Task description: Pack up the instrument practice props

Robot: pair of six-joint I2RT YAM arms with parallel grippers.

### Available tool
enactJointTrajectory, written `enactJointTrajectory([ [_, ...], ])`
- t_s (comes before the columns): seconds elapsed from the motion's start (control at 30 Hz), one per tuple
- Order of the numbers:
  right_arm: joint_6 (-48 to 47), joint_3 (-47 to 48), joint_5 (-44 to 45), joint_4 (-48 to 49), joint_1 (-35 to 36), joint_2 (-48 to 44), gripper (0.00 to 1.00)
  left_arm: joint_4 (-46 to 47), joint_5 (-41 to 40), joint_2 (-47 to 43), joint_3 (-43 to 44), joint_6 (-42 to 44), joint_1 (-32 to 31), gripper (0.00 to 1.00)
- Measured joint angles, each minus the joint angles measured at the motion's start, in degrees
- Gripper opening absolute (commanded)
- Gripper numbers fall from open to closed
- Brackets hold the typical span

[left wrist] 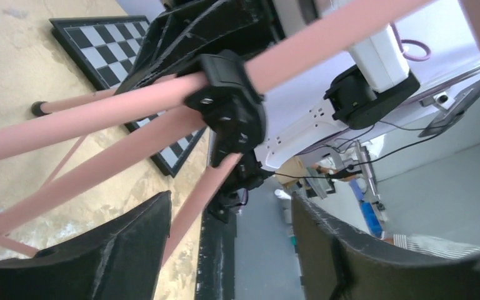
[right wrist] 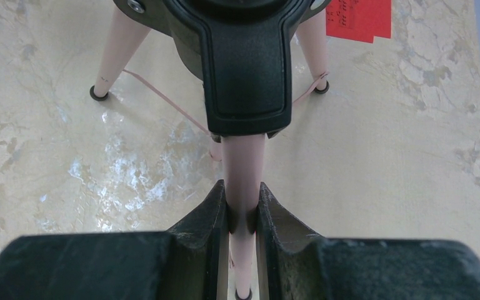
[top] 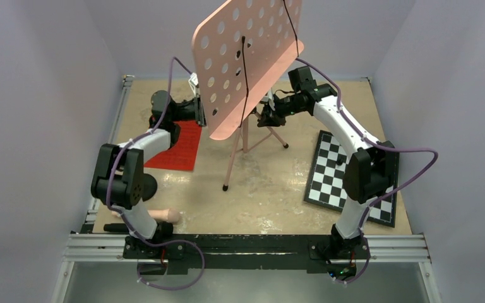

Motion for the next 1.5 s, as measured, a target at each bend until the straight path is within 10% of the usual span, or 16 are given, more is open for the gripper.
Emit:
enactJointTrajectory([
  [0.17,0.1,0.0,0.0,0.0,0.0,0.0,0.0,-12.9,-1.0,-9.8,-1.2,13.1,3.9,1.0],
  [0.33,0.2,0.0,0.1,0.0,0.0,0.0,0.0,-41.4,-12.1,-19.0,3.1,44.3,3.7,0.99],
  [0.53,0.3,0.0,0.2,0.0,0.0,0.0,0.0,-52.1,-18.6,-19.1,4.7,61.1,2.8,0.79],
  [0.77,0.3,0.0,0.2,0.0,0.0,0.0,0.0,-50.3,-16.1,-13.2,5.0,58.3,1.0,0.77],
  [1.07,0.4,0.0,0.3,0.1,0.0,0.0,0.0,-32.0,-11.5,-8.7,5.5,34.8,-0.2,0.64],
  [1.5,0.4,0.0,0.3,0.1,0.0,0.0,0.0,-36.0,-13.6,-5.9,9.1,27.3,-0.9,0.59],
])
